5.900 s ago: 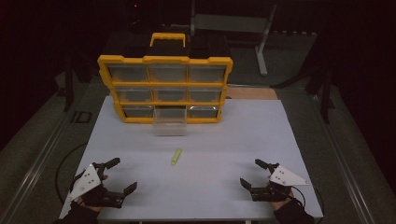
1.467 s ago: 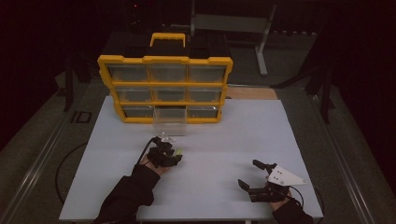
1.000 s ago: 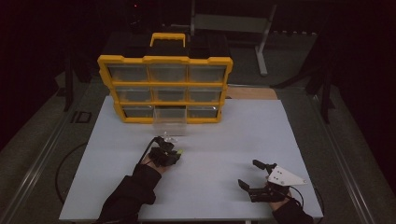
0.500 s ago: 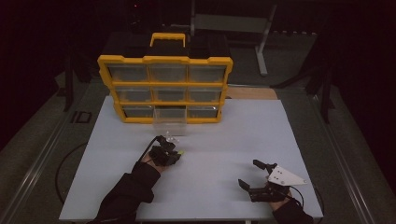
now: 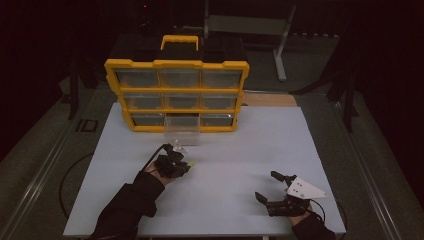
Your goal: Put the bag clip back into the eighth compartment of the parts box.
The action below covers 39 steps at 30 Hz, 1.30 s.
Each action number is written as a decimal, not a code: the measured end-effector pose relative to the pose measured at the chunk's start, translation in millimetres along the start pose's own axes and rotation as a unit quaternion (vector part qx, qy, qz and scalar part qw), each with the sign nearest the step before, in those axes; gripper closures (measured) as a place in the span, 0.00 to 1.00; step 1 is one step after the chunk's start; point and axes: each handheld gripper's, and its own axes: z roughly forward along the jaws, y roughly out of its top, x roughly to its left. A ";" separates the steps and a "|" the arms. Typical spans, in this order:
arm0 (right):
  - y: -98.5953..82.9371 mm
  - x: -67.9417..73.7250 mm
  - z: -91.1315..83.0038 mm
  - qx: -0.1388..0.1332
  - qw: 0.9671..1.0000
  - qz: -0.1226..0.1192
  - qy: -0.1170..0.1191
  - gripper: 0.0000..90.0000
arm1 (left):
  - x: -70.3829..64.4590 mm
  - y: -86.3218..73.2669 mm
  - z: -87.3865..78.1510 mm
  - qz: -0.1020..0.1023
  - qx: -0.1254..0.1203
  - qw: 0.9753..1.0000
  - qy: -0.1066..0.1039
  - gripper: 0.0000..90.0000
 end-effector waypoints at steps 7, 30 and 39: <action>-0.3 -0.1 0.5 0.001 1.000 0.001 0.001 0.11 | 0.5 -3.4 -9.5 0.005 0.001 1.000 -0.008 0.88; -0.5 0.3 1.7 0.003 1.000 -0.002 0.001 0.11 | 3.6 1.6 -50.7 0.019 -0.023 0.999 -0.020 0.88; -0.7 0.0 1.9 0.002 1.000 -0.002 0.002 0.11 | 5.8 9.4 -72.0 0.027 -0.042 0.999 -0.021 0.88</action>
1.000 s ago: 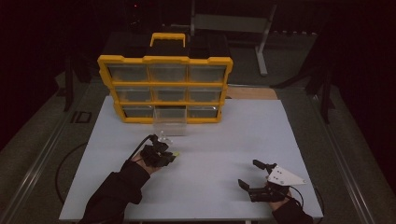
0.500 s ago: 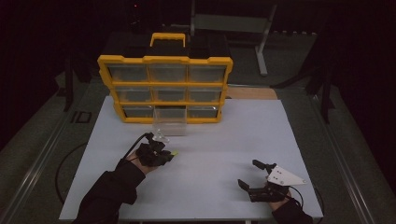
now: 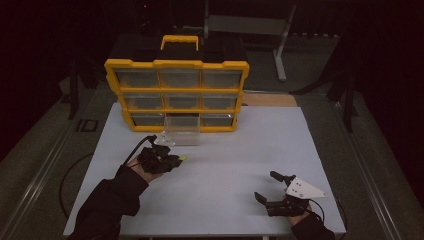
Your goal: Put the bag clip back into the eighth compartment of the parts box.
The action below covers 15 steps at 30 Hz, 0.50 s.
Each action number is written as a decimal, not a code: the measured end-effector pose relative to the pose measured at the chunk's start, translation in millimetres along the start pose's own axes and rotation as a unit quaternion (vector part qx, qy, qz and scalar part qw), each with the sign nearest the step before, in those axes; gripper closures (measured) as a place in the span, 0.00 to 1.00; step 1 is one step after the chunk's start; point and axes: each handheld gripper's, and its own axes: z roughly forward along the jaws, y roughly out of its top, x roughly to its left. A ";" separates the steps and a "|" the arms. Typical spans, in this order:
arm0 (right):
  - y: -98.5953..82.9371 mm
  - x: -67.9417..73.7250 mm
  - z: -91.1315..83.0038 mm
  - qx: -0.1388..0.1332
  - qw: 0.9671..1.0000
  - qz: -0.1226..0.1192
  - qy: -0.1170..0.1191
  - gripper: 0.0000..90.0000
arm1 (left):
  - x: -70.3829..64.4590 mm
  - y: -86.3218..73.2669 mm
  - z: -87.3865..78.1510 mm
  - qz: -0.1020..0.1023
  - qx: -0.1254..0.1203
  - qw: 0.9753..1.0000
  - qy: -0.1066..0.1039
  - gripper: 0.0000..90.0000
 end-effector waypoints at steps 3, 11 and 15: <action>0.2 0.4 0.0 0.001 1.000 0.000 0.000 0.11 | 2.5 4.5 -9.2 0.000 -0.011 1.000 -0.004 0.88; 0.0 0.4 0.5 0.001 1.000 0.000 0.000 0.11 | 6.0 11.5 -24.2 0.010 -0.030 0.999 -0.011 0.88; 0.0 0.4 0.6 0.001 1.000 0.001 0.000 0.11 | 8.3 16.3 -31.6 0.014 -0.036 0.999 -0.013 0.88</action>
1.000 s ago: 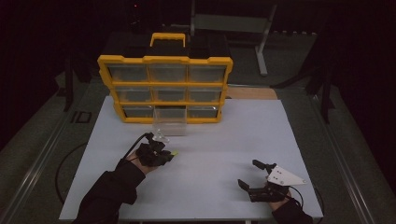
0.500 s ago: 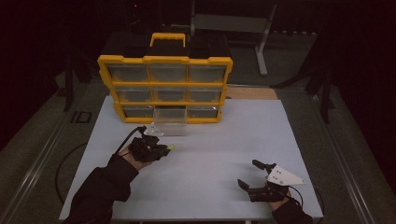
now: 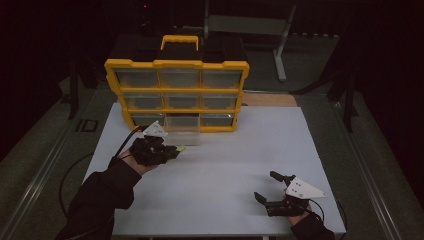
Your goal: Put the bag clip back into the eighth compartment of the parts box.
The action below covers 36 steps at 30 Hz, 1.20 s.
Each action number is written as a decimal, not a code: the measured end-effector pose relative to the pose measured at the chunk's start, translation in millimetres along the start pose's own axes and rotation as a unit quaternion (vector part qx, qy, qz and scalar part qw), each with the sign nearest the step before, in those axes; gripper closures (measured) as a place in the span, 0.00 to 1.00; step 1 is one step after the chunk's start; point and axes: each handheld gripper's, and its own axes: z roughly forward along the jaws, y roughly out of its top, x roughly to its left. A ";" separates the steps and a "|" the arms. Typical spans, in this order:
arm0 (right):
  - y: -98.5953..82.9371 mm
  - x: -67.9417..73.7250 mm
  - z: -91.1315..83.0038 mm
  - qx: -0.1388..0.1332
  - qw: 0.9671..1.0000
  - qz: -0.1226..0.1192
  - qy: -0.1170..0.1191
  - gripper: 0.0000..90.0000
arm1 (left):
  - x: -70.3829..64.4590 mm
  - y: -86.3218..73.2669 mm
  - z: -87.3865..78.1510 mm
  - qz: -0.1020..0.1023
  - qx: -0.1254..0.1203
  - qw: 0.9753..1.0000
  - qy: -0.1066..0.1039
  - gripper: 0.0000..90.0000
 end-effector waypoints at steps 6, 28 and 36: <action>-0.1 0.2 0.4 0.001 1.000 0.001 0.001 0.11 | 5.2 11.3 -11.4 0.007 -0.009 1.000 0.000 0.88; 0.3 0.3 0.4 0.000 1.000 -0.002 -0.001 0.11 | 45.1 39.8 -33.8 0.041 -0.042 0.998 -0.017 0.88; 0.1 0.5 0.8 0.001 1.000 -0.001 0.000 0.11 | 54.6 50.1 -31.6 0.047 -0.045 0.998 -0.007 0.88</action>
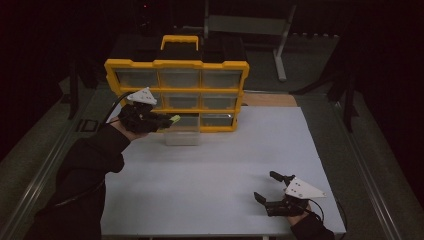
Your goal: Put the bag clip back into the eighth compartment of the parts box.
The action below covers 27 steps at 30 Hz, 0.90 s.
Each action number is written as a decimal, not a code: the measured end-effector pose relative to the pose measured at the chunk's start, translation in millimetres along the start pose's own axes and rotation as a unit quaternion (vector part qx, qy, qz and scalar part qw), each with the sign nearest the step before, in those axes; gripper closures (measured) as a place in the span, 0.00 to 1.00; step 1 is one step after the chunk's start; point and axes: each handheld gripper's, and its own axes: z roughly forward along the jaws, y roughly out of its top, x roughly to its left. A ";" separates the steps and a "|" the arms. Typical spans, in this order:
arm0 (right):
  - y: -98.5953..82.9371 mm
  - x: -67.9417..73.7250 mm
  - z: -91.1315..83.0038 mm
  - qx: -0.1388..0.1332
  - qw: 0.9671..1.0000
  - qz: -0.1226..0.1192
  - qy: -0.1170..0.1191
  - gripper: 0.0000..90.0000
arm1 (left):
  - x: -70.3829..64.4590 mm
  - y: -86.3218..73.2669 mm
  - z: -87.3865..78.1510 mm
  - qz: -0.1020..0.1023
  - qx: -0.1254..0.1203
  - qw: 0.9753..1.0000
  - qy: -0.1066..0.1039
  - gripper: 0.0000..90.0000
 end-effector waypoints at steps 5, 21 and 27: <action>0.2 -0.1 -0.3 -0.001 1.000 -0.001 0.000 0.11 | 7.5 5.4 3.9 0.006 -0.012 1.000 -0.006 0.88; 0.1 -0.4 -0.7 -0.002 1.000 0.000 0.000 0.11 | 25.8 11.3 33.7 0.001 -0.020 1.000 -0.017 0.88; 0.0 -0.7 -0.8 -0.003 1.000 0.000 -0.001 0.11 | 34.0 5.8 53.7 -0.003 -0.018 1.000 -0.019 0.88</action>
